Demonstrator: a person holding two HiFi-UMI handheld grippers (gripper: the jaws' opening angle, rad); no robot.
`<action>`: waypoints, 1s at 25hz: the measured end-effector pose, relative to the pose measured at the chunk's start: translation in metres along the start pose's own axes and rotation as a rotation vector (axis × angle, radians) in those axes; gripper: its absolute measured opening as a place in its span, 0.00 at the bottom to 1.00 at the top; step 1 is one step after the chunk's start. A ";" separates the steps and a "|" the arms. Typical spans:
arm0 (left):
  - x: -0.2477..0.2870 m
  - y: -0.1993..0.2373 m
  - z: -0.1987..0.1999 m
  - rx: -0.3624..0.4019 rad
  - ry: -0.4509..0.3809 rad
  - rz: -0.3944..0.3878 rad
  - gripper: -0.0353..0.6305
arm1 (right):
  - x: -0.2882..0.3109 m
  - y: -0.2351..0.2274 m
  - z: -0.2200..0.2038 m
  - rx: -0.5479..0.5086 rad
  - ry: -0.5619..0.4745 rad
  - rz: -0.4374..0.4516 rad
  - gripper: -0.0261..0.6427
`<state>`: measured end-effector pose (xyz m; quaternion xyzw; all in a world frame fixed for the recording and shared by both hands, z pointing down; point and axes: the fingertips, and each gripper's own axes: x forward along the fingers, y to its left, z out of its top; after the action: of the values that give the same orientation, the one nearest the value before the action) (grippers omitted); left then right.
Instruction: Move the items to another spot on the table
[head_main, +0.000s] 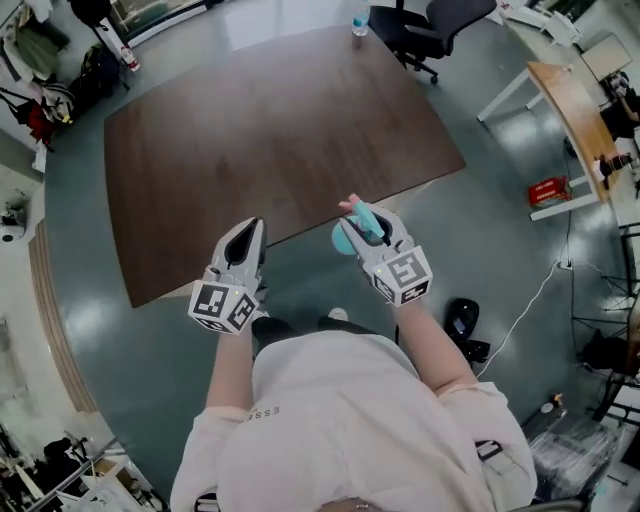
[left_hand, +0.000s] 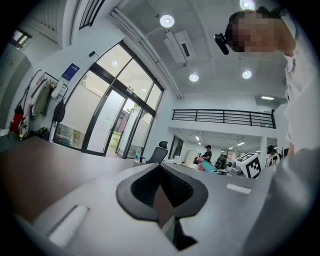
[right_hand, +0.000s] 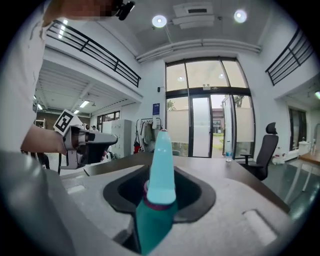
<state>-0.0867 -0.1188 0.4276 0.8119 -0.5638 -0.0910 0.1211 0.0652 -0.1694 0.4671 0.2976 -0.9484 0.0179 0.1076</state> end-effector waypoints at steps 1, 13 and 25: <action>0.008 -0.011 -0.006 -0.006 0.004 -0.003 0.08 | -0.014 -0.013 -0.003 -0.003 -0.002 -0.018 0.23; 0.119 -0.106 -0.048 -0.007 0.082 -0.158 0.08 | -0.129 -0.136 -0.049 0.064 0.032 -0.262 0.23; 0.278 -0.135 -0.069 0.011 0.138 -0.323 0.08 | -0.126 -0.264 -0.062 0.099 0.069 -0.371 0.23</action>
<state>0.1503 -0.3276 0.4496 0.8970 -0.4168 -0.0499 0.1388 0.3283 -0.3094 0.4923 0.4715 -0.8710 0.0547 0.1267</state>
